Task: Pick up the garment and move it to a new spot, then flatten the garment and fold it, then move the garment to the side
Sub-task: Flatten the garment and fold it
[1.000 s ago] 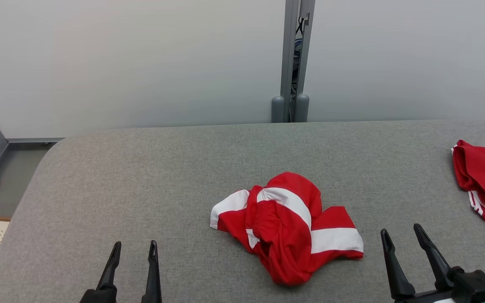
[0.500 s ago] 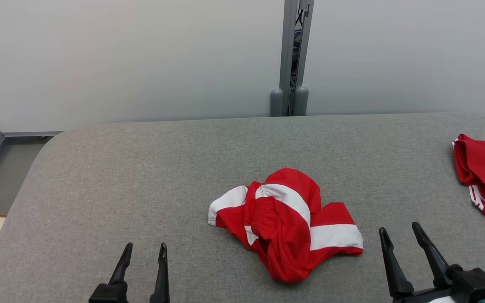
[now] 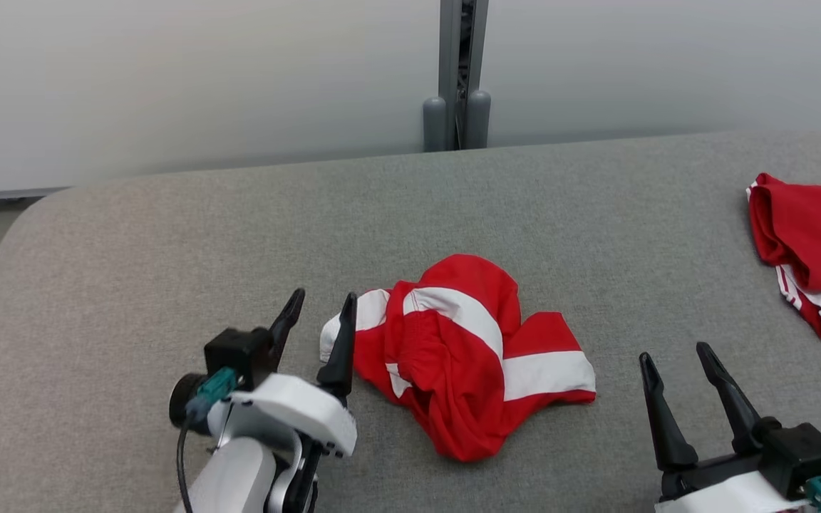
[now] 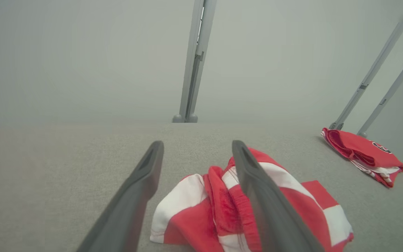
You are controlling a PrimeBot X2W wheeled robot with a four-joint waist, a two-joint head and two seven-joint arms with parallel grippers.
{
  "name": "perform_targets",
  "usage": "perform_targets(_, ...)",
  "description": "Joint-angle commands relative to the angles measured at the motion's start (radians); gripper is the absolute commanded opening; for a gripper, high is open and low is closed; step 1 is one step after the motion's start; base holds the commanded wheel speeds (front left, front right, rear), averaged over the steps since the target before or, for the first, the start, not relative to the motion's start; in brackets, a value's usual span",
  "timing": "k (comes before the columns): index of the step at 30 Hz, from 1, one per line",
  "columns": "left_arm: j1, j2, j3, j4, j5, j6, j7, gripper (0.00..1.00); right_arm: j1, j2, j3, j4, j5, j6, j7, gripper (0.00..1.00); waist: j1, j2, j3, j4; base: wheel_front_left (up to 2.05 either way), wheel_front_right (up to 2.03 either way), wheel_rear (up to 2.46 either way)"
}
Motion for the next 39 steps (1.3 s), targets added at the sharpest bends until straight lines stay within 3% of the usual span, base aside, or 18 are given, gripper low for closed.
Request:
perform_targets(1, -0.035, 0.005, -0.012, 0.013, -0.009, 0.006, 0.006, 1.0, -0.014, -0.007, -0.002, -0.001, 0.001, 0.0, 0.0, 1.0, 0.0, -0.0001, 0.035, -0.023, 0.0, 0.0, 0.0)
perform_targets(11, -0.261, 0.005, -0.168, 0.181, -0.107, 0.065, 0.129, 1.0, -0.081, -0.019, 0.007, 0.003, 0.001, 0.0, 0.0, 1.0, 0.0, -0.0001, 0.115, -0.085, 0.0, 0.0, 0.0)
perform_targets(22, -0.32, 0.005, -0.283, 0.285, -0.15, 0.158, 0.213, 1.0, -0.095, -0.017, 0.009, 0.002, 0.008, 0.0, 0.0, 1.0, 0.0, -0.0001, 0.135, -0.122, 0.0, 0.0, 0.0)
perform_targets(27, -0.327, 0.005, -0.304, 0.313, -0.153, 0.174, 0.226, 1.0, -0.097, -0.017, 0.01, 0.002, 0.009, 0.0, 0.0, 1.0, 0.0, -0.0001, 0.139, -0.127, 0.0, 0.0, 0.0)
perform_targets(30, -0.333, 0.005, -0.319, 0.318, -0.169, 0.161, 0.229, 1.0, -0.1, -0.017, 0.012, 0.002, 0.006, 0.0, 0.0, 1.0, 0.0, -0.0001, 0.142, -0.126, 0.0, 0.0, 0.0)
perform_targets(32, -0.337, 0.004, -0.335, 0.315, -0.181, 0.146, 0.214, 0.45, -0.1, -0.017, 0.014, 0.005, 0.003, 0.0, 0.0, 1.0, 0.0, -0.0001, 0.14, -0.124, 0.0, 0.0, 0.0)
perform_targets(33, -0.339, 0.004, -0.34, 0.31, -0.184, 0.142, 0.204, 0.25, -0.101, -0.017, 0.015, 0.005, 0.002, 0.0, 0.0, 1.0, 0.0, -0.0001, 0.138, -0.123, 0.0, 0.0, 0.0)
perform_targets(34, -0.341, 0.005, -0.344, 0.307, -0.187, 0.142, 0.195, 0.0, -0.101, -0.017, 0.015, 0.007, 0.002, 0.0, 0.0, 1.0, 0.0, -0.0001, 0.136, -0.122, 0.0, 0.0, 0.0)
perform_targets(39, -0.345, 0.005, -0.367, 0.31, -0.184, 0.151, 0.163, 0.0, -0.095, -0.021, 0.017, 0.012, 0.0, 0.0, 0.0, 1.0, 0.0, -0.0001, 0.119, -0.117, 0.0, 0.0, 0.0)
